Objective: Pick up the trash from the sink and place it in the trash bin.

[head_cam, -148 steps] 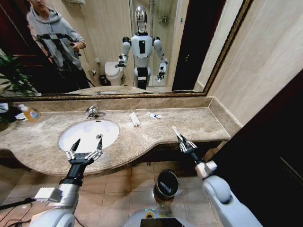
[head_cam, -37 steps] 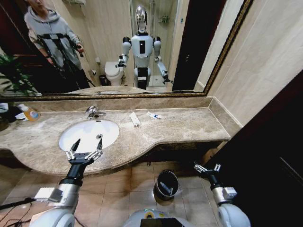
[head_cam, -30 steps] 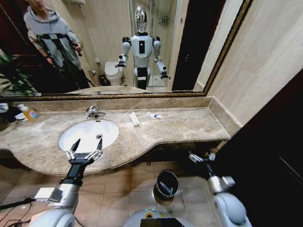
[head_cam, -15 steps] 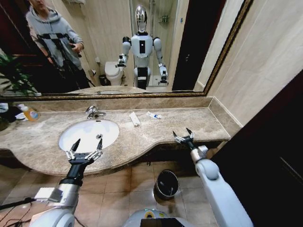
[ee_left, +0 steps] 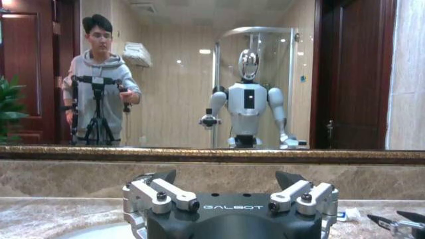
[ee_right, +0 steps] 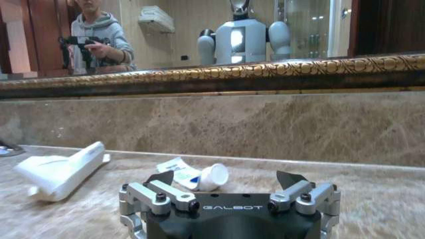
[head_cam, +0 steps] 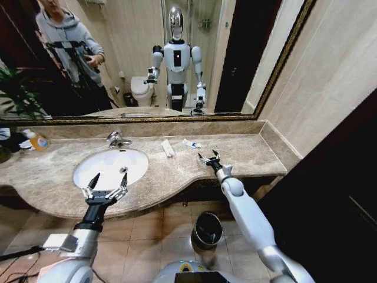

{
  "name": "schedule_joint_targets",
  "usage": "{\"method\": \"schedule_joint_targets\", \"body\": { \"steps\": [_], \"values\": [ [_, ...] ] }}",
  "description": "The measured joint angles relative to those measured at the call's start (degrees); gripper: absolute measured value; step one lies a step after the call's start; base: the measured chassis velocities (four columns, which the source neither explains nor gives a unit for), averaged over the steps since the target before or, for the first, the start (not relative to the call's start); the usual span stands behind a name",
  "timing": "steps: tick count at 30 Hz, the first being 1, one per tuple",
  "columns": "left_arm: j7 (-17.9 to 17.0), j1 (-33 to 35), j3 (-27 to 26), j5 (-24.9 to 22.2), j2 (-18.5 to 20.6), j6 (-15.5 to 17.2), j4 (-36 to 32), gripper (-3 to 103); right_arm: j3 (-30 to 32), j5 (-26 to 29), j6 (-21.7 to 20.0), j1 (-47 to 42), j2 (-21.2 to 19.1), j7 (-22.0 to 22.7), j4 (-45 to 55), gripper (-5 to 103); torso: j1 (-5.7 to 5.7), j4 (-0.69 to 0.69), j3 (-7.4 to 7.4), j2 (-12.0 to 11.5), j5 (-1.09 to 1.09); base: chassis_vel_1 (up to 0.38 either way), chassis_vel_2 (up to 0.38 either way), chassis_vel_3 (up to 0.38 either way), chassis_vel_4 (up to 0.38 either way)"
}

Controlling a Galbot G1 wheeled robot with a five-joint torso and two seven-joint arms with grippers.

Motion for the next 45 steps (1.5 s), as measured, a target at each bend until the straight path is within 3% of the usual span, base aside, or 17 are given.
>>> {"method": "schedule_joint_targets", "body": {
  "steps": [17, 23, 40, 41, 45],
  "values": [
    [0.0, 0.0, 0.0, 0.0, 0.0, 0.0, 0.0, 100, -4.29, -0.44, -0.72, 7.12, 3.85, 1.52, -7.74, 100, -0.01, 0.0, 0.0, 0.0, 0.0, 0.0, 0.0, 0.0, 0.0],
    [0.0, 0.0, 0.0, 0.0, 0.0, 0.0, 0.0, 100, -2.04, -5.43, 1.92, 8.11, 4.7, 1.96, -10.92, 100, 0.0, -0.01, 0.0, 0.01, 0.0, 0.0, 0.0, 0.0, 0.0],
    [0.0, 0.0, 0.0, 0.0, -0.01, 0.0, 0.0, 100, -2.71, -7.02, 4.47, 13.47, 9.06, 0.86, -20.73, 103, -0.02, -0.01, -0.02, 0.02, -0.02, 0.0, 0.0, 0.0, 0.0],
    [0.0, 0.0, 0.0, 0.0, 0.0, 0.0, 0.0, 100, -2.76, -6.94, 4.54, 13.74, 9.15, 1.13, -21.13, 95, -0.02, -0.01, -0.02, 0.02, -0.01, 0.0, 0.0, 0.0, 0.0],
    [0.0, 0.0, 0.0, 0.0, 0.0, 0.0, 0.0, 100, -3.26, -7.64, 3.84, 13.71, 8.7, 2.02, -20.71, 84, -0.02, 0.03, -0.01, 0.02, 0.05, 0.0, 0.0, 0.0, 0.0]
  ]
}}
